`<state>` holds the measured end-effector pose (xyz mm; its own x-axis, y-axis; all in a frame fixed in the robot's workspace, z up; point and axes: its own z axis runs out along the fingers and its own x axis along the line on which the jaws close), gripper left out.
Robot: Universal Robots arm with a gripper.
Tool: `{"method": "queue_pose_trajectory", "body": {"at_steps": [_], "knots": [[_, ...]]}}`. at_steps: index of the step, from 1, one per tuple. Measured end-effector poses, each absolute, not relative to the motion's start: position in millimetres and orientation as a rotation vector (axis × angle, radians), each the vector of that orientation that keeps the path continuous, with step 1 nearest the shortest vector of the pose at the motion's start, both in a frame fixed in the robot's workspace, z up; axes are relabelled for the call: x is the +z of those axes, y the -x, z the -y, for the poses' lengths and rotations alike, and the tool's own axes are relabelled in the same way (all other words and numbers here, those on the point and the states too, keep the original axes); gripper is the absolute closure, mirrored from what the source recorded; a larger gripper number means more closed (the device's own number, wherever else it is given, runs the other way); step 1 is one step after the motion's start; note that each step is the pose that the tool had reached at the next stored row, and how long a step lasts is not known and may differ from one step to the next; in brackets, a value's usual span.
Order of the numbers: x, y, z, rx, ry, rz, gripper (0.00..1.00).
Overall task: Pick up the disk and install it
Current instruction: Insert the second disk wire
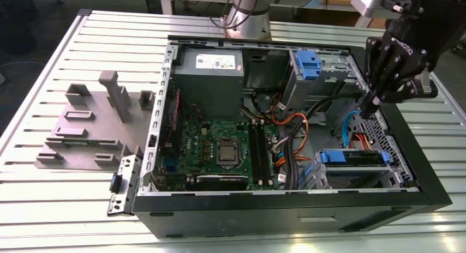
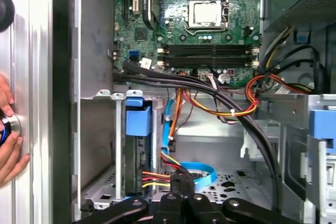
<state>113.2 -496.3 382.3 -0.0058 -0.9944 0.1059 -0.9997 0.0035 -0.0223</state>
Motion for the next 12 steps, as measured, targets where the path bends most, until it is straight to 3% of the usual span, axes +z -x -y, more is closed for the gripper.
{"method": "queue_pose_trajectory", "body": {"at_steps": [9,11,12], "knots": [[380,-113,487,0.178,-2.153,2.162,0.89],[379,-113,486,0.192,-2.146,2.155,0.77],[378,-113,485,0.198,-2.143,2.152,0.77]]}}
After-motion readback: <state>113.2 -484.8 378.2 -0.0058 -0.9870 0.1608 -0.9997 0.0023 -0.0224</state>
